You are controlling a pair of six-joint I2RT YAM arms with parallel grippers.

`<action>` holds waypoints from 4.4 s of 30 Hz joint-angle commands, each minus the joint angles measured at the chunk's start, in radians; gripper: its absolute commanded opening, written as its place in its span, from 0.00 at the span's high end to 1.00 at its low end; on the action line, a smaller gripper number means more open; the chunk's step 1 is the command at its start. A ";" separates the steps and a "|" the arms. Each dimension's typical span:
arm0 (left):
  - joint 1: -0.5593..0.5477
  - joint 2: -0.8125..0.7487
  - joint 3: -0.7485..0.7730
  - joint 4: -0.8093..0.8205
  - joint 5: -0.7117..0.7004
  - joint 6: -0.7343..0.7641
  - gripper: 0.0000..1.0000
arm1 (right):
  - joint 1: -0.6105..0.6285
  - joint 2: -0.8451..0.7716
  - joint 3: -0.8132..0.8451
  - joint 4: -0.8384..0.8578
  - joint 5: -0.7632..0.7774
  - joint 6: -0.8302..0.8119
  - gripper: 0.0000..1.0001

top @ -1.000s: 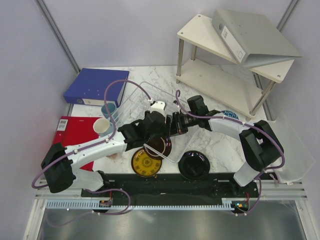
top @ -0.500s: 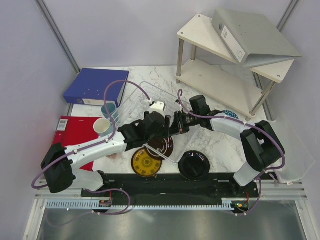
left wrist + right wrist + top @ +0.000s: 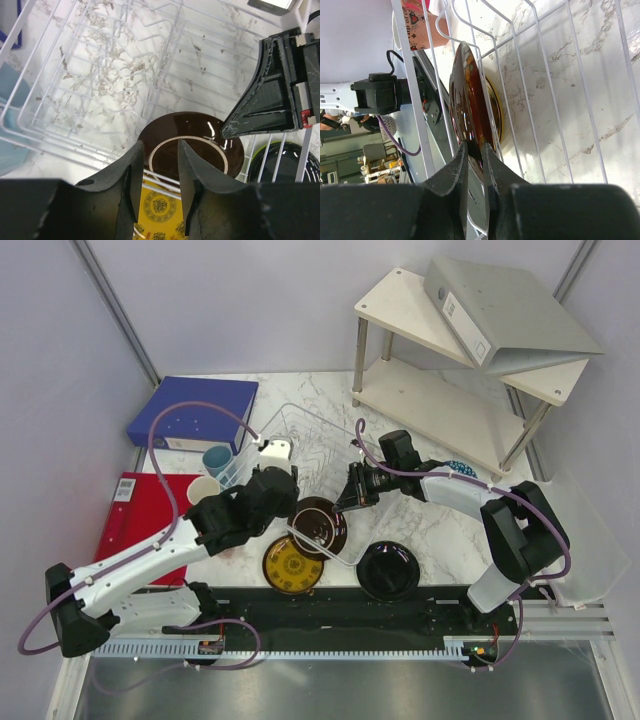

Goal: Unload the mixed dishes from the dish rack

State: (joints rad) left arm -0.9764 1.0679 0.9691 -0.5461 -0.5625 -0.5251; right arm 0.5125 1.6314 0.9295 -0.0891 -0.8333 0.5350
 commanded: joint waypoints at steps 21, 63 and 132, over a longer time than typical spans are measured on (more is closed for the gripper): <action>0.004 0.007 -0.115 -0.210 0.024 -0.578 0.36 | -0.009 -0.031 0.000 0.015 0.020 0.002 1.00; 0.016 0.158 -0.098 -0.124 -0.066 -0.730 0.98 | -0.009 -0.015 -0.011 0.022 0.008 0.008 1.00; 0.137 0.047 0.141 -0.164 -0.019 -0.191 0.34 | -0.026 -0.333 0.278 -0.190 0.873 -0.095 0.30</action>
State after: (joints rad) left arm -0.8436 1.1507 1.0679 -0.6670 -0.5518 -0.8116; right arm 0.4885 1.3823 1.1954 -0.2993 -0.1356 0.4656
